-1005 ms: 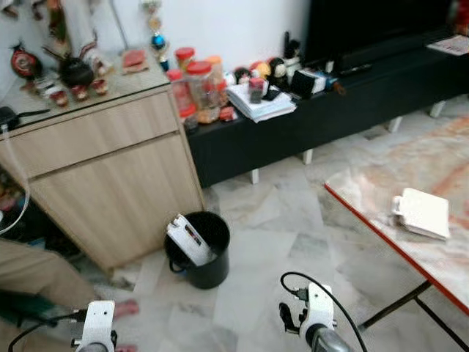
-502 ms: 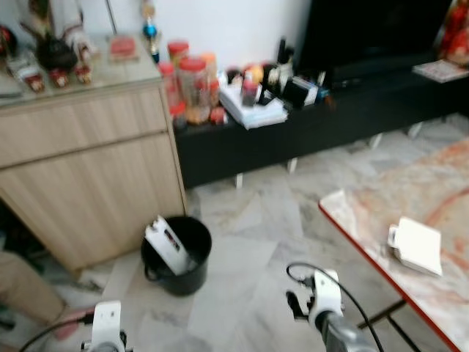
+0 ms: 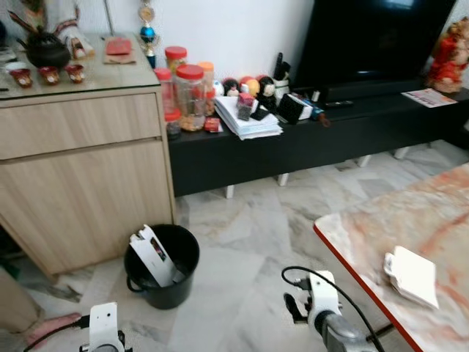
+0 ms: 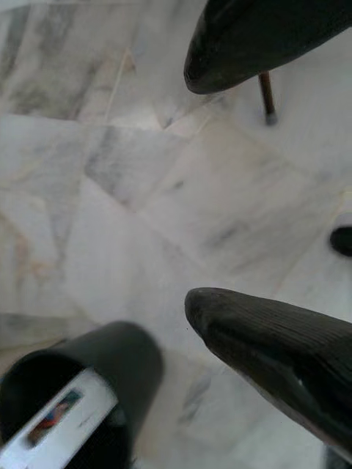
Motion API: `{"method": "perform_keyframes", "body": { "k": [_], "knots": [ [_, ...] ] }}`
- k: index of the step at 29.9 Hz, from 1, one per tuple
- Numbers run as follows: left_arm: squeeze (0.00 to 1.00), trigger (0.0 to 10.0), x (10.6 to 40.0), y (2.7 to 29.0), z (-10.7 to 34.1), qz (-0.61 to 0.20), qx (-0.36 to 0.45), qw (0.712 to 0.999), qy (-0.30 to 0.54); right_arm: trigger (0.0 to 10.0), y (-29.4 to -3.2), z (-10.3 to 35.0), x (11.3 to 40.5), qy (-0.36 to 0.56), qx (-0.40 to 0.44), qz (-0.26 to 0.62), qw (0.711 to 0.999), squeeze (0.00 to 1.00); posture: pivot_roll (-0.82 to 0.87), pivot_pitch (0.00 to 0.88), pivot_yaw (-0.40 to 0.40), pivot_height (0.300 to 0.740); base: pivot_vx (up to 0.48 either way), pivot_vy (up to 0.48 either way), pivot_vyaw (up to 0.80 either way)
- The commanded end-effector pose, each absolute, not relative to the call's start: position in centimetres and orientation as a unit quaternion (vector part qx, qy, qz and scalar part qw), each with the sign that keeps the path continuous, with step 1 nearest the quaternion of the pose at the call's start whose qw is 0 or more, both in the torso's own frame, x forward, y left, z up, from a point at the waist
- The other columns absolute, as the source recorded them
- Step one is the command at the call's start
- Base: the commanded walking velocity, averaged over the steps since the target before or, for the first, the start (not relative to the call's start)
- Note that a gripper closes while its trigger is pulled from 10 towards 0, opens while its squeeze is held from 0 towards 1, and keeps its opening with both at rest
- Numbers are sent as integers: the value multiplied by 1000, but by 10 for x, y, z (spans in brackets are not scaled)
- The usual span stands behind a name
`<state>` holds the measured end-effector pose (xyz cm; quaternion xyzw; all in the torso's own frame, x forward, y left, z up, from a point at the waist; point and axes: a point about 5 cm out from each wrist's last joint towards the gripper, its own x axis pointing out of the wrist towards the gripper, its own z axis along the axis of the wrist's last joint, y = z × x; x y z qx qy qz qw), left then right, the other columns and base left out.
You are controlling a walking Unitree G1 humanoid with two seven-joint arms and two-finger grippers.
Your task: Picking trash to rubbish bin
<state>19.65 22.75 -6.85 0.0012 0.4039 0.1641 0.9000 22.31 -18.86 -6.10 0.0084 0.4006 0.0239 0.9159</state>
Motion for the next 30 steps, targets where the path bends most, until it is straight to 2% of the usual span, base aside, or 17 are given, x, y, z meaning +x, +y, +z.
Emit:
{"method": "perform_keyframes", "body": {
  "k": [1, 12, 30],
  "knots": [
    [0, 10000, 189, 238, -70, 179, 6, 894, 411, 10000, -178, -58, 230, 391, 15, 35, 920, 0, 64, 0, -74, 740, 315, 0, 800],
    [0, 10000, 190, 243, -68, 174, 16, 895, 411, 10000, -175, -60, 227, 394, 20, 33, 918, 0, 62, 0, -45, 740, 314, 0, 686],
    [0, 10000, 190, 249, -67, 167, 31, 896, 411, 10000, -170, -64, 222, 399, 42, 21, 916, 0, 68, 0, -10, 740, 313, 0, 0]
  ]
}}
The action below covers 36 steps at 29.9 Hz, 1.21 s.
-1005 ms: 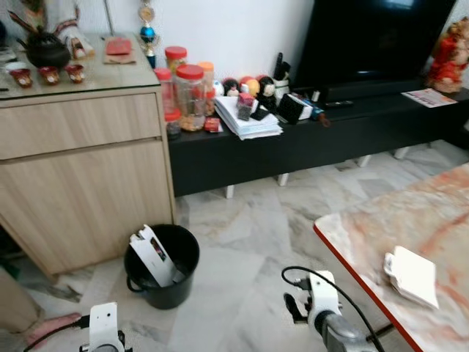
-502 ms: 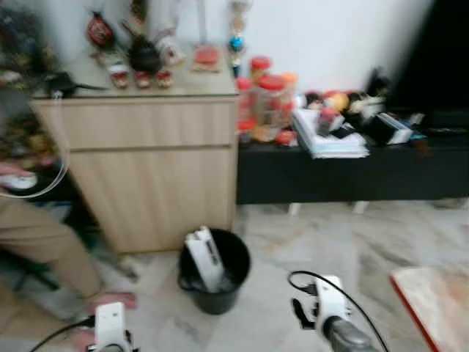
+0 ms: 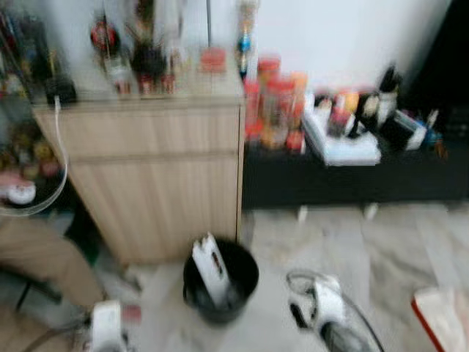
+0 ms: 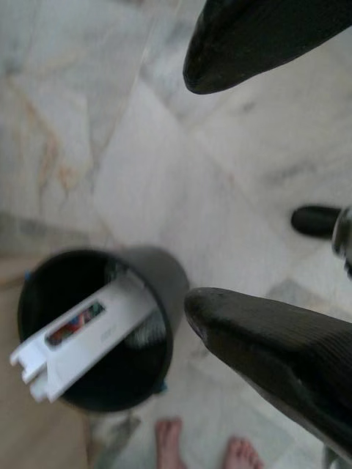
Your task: Picking trash to rubbish bin
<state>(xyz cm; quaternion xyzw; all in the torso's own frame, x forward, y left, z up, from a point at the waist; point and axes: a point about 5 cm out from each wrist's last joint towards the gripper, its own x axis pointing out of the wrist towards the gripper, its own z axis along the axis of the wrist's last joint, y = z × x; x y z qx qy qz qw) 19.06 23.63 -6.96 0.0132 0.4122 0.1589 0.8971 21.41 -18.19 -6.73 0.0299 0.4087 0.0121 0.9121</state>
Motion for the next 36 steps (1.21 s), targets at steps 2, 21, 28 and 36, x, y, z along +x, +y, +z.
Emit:
{"method": "perform_keyframes", "body": {
  "k": [2, 21, 28, 36],
  "knots": [
    [0, 10000, 189, 249, -67, 167, 32, 896, 411, 10000, -170, -64, 221, 399, 41, 20, 916, 0, 69, 0, -9, 740, 311, 0, 0],
    [0, 10000, 185, 253, -67, 165, 39, 894, 415, 10000, -163, -69, 214, 408, 34, 32, 912, 0, 73, 0, 7, 740, 311, 0, 163],
    [0, 10000, 183, 253, -68, 162, 41, 893, 419, 10000, -164, -71, 211, 413, 22, 37, 910, 0, 76, 0, 9, 740, 313, 0, 190],
    [0, 10000, 183, 252, -69, 159, 44, 893, 419, 10000, -164, -71, 209, 415, 28, 30, 909, 0, 75, 0, 12, 740, 315, 0, 200]
  ]
}}
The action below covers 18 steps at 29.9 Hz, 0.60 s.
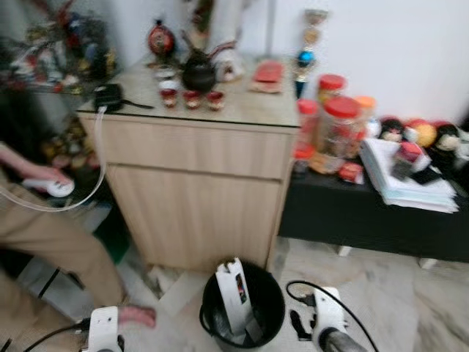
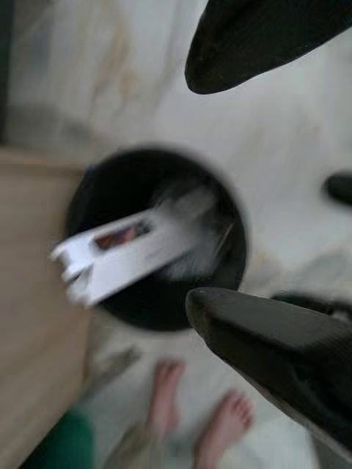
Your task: Picking trash to rubbish bin
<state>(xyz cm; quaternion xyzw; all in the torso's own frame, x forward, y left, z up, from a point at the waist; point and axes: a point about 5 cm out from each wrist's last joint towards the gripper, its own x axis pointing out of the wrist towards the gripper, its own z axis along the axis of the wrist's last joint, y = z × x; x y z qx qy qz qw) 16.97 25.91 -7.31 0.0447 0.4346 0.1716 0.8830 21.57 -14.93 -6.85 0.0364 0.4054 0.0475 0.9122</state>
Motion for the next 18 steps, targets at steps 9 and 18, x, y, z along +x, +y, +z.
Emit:
{"method": "perform_keyframes", "body": {
  "k": [9, 18],
  "knots": [
    [0, 10000, 188, 253, -66, 161, 43, 897, 410, 10000, -162, -68, 216, 403, 36, 28, 914, 0, 86, 0, 8, 740, 312, 0, 0],
    [0, 10000, 194, 259, -60, 161, 50, 904, 392, 10000, -160, -62, 225, 389, 45, 28, 920, 0, 96, 0, 10, 740, 312, 0, 0]
  ]
}}
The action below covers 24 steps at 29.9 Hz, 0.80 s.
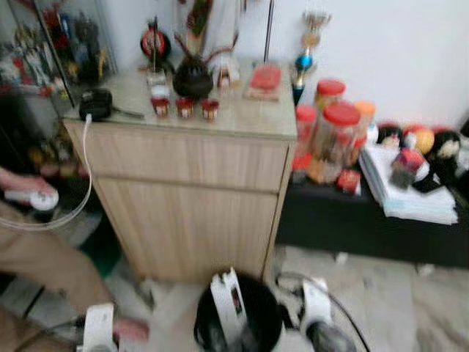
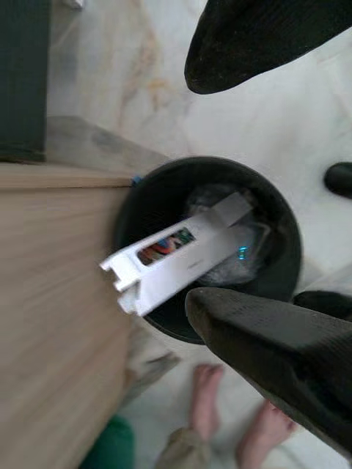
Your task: Picking trash to rubbish bin
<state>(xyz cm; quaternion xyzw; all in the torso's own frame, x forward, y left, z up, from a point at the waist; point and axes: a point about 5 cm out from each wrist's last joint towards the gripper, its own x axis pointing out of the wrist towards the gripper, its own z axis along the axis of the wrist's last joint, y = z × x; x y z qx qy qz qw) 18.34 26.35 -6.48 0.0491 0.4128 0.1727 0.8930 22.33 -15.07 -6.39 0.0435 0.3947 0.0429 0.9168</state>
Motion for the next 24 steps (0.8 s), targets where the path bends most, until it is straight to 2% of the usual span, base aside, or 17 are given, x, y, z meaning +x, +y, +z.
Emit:
{"method": "perform_keyframes", "body": {
  "k": [1, 9, 10, 15, 17, 19, 21, 23, 24],
  "knots": [
    [0, 10000, 196, 259, -59, 160, 52, 906, 389, 10000, -160, -61, 227, 386, 46, 29, 921, 0, 96, 0, 10, 740, 311, 0, 0],
    [0, 10000, 215, 267, -40, 130, 102, 931, 326, 10000, -157, -56, 235, 374, 42, 36, 926, 0, 98, 0, 18, 740, 308, 0, 0],
    [0, 10000, 226, 267, -27, 95, 125, 948, 277, 10000, -155, -51, 241, 361, 43, 45, 931, 0, 106, 7, 15, 740, 0, 0, 0],
    [0, 10000, 255, 258, 15, 20, 146, 976, 157, 10000, -150, -40, 255, 330, 42, 65, 941, 0, 116, 18, 13, 740, 0, 0, 0],
    [0, 10000, 274, 241, 47, -26, 157, 983, 92, 10000, -147, -33, 264, 313, 43, 74, 946, 0, 115, 23, 11, 740, 0, 0, 0],
    [0, 10000, 279, 237, 54, -36, 158, 984, 76, 10000, -147, -32, 266, 309, 43, 76, 947, 0, 115, 23, 11, 740, 0, 0, 0],
    [0, 10000, 308, 203, 92, -101, 152, 983, 9, 10000, -141, -21, 279, 287, 42, 92, 953, 0, 109, 25, 11, 740, 0, 0, 0],
    [0, 10000, 315, 193, 98, -114, 145, 983, -4, 10000, -140, -18, 282, 281, 42, 96, 954, 0, 107, 24, 10, 740, 0, 0, 0],
    [0, 10000, 326, 177, 106, -133, 128, 983, -20, 10000, -136, -12, 288, 268, 46, 106, 956, 0, 99, 27, 8, 740, 0, 0, 0]
  ]
}}
